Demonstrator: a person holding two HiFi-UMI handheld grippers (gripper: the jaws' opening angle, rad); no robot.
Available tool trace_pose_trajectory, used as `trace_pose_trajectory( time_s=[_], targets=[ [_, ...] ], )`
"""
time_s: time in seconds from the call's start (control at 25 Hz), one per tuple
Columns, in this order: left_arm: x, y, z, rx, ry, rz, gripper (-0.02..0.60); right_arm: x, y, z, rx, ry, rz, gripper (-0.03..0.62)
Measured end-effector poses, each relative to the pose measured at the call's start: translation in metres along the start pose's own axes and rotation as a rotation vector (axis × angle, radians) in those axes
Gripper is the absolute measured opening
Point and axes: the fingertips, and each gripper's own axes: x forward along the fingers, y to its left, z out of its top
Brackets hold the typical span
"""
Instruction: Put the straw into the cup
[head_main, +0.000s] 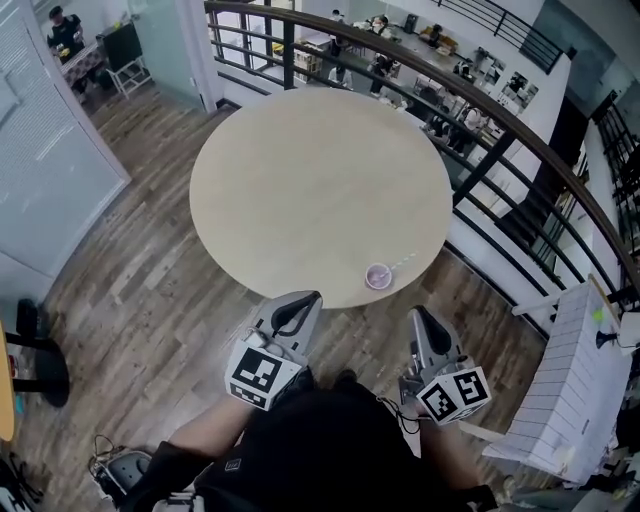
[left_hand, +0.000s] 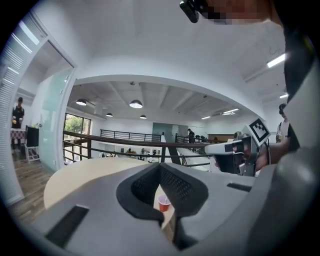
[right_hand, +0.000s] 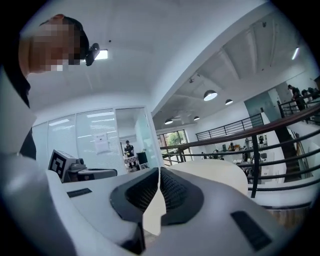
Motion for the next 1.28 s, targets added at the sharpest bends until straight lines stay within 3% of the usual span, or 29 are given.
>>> trace_pose_trajectory(
  time_s=[0.44, 1.28],
  targets=[
    [-0.011, -0.01, 0.02, 0.018, -0.039, 0.063, 0.006, -0.026, -0.004, 0.023, -0.048, -0.065, 0.036, 0.021],
    [0.006, -0.032, 0.031, 0.034, -0.043, 0.078, 0.006, -0.036, -0.023, 0.036, -0.109, -0.064, 0.074, 0.02]
  ],
)
